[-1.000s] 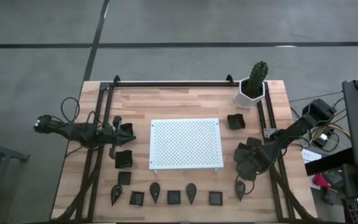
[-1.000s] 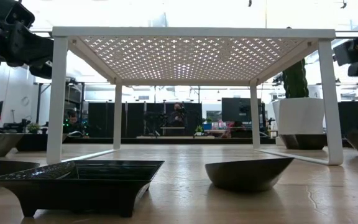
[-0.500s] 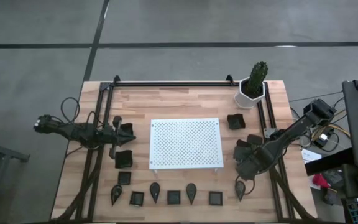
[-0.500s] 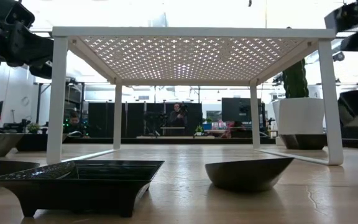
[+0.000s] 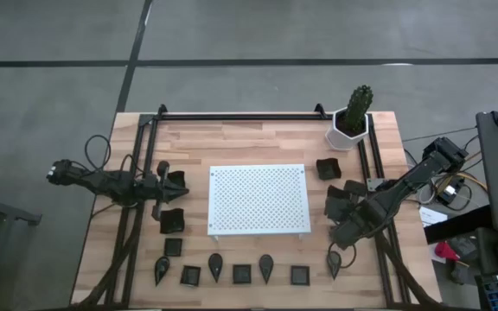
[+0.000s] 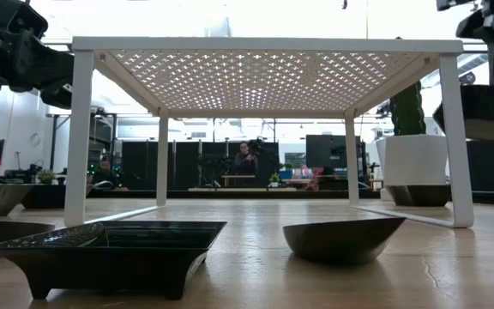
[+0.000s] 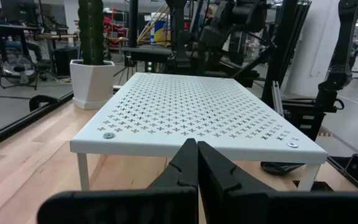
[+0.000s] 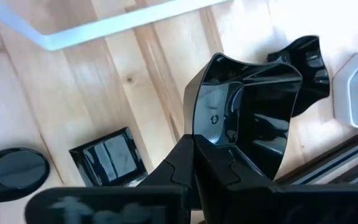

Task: Pick & Place Mini shaped plates
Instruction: Put the distorted square plate on the shelf

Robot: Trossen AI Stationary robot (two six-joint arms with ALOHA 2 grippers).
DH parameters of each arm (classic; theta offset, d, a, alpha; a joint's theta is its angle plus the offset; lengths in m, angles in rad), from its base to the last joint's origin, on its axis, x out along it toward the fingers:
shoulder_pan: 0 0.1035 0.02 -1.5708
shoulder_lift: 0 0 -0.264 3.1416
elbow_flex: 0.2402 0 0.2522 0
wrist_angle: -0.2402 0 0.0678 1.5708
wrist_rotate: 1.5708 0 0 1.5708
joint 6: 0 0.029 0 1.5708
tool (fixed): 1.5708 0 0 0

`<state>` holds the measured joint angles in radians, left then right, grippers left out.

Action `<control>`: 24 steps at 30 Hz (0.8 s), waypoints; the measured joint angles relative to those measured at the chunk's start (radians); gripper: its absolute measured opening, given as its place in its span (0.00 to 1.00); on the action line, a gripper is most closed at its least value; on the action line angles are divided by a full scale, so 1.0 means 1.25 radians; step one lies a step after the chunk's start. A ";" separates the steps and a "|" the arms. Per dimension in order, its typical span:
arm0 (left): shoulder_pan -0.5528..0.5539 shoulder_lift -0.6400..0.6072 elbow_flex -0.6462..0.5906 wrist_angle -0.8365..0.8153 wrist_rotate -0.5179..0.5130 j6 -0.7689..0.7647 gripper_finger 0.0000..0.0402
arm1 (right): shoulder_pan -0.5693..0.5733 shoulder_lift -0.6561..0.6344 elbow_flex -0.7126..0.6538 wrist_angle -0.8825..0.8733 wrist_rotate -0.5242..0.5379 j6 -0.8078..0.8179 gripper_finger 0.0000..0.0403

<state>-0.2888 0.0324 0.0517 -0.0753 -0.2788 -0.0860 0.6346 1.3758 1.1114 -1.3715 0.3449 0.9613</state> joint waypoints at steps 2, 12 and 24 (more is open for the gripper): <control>0.000 0.000 0.000 0.000 0.000 0.000 0.00 | 0.000 0.000 0.017 -0.016 0.010 -0.001 0.02; 0.000 0.000 0.000 0.000 0.000 0.000 0.00 | -0.018 0.001 0.065 -0.032 0.044 -0.030 0.02; 0.000 0.000 0.000 0.000 0.000 0.000 0.00 | -0.045 0.002 0.107 -0.086 0.089 -0.106 0.02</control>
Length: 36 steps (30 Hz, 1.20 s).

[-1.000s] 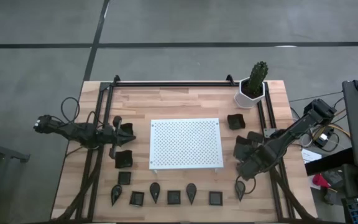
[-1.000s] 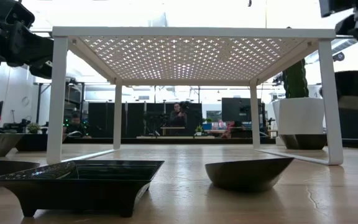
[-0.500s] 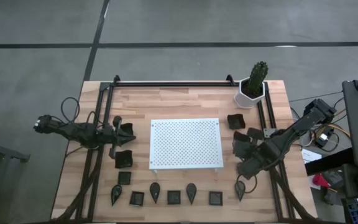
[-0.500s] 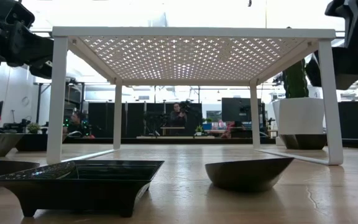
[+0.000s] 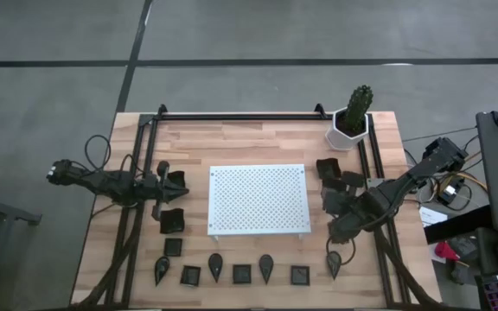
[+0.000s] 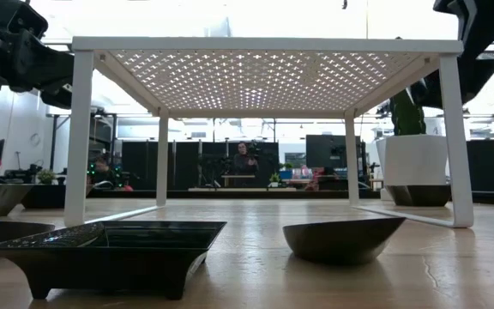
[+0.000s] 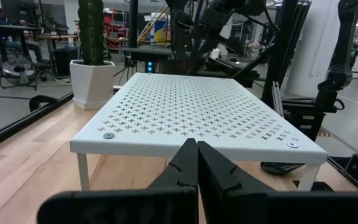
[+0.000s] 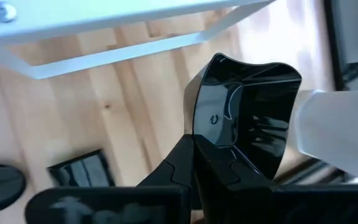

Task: Pick & Place Mini shaped plates
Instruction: Put the distorted square plate on the shelf

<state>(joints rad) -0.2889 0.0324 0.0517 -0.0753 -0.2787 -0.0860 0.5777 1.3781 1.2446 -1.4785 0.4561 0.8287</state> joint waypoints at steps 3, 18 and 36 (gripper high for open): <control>0.000 0.000 0.000 0.000 0.000 0.000 0.00 | -0.001 0.000 0.024 -0.018 0.037 -0.012 0.02; 0.000 0.000 0.000 0.000 0.000 0.000 0.00 | -0.044 0.090 0.166 -0.024 0.120 -0.190 0.02; 0.000 0.000 0.000 0.000 0.000 0.000 0.00 | -0.097 0.231 0.298 -0.018 0.124 -0.369 0.02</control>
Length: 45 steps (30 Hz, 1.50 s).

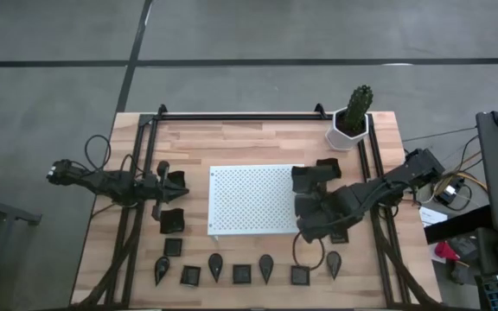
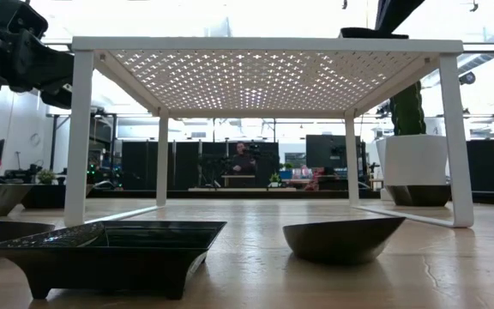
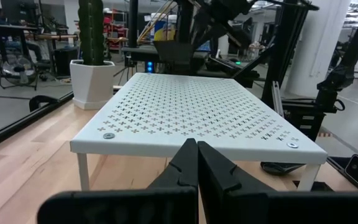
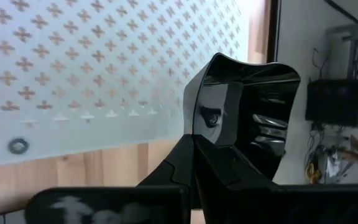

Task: Pick & Place Mini shaped plates
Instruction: Put the distorted square plate on the shelf

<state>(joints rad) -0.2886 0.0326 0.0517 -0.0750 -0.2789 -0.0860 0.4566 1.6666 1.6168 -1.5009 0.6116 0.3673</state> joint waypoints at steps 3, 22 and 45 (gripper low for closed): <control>0.000 0.000 0.000 0.000 0.000 0.000 0.00 | -0.012 0.019 0.019 0.005 -0.004 -0.021 0.02; 0.000 0.000 0.000 0.000 0.000 0.000 0.00 | -0.046 0.038 0.011 0.084 -0.028 -0.070 0.02; 0.000 0.000 0.000 0.000 0.000 0.000 0.00 | -0.045 0.041 -0.009 0.122 -0.036 -0.093 0.02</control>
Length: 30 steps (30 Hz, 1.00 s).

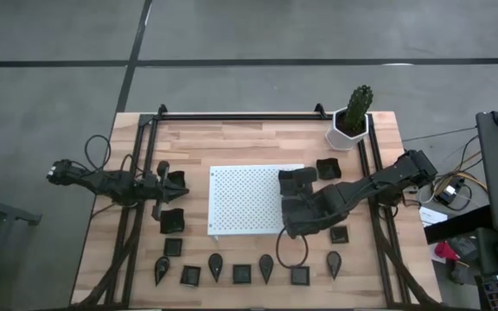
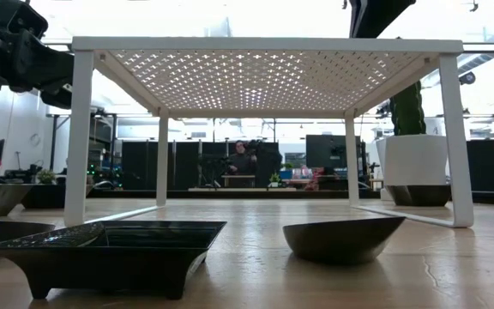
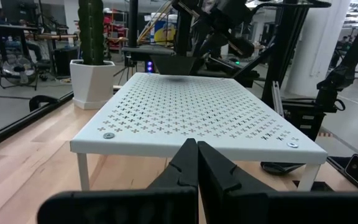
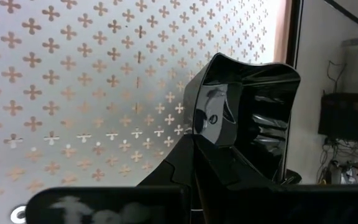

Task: Pick & Place Mini shaped plates
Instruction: Put the distorted square plate on the shelf

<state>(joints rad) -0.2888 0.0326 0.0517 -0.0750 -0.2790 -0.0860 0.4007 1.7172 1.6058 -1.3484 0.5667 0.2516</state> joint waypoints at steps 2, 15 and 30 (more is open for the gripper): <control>0.000 0.000 0.000 0.000 0.000 0.000 0.00 | 0.000 0.000 0.000 0.001 0.000 -0.001 0.02; 0.000 0.000 0.000 0.000 0.000 0.000 0.00 | 0.000 0.001 -0.003 0.005 0.001 0.006 0.02; 0.000 0.000 0.000 0.000 0.000 0.000 0.00 | 0.000 0.001 -0.003 0.023 0.001 0.002 0.02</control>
<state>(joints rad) -0.2887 0.0326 0.0517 -0.0752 -0.2790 -0.0860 0.4007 1.7184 1.6020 -1.3202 0.5678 0.2546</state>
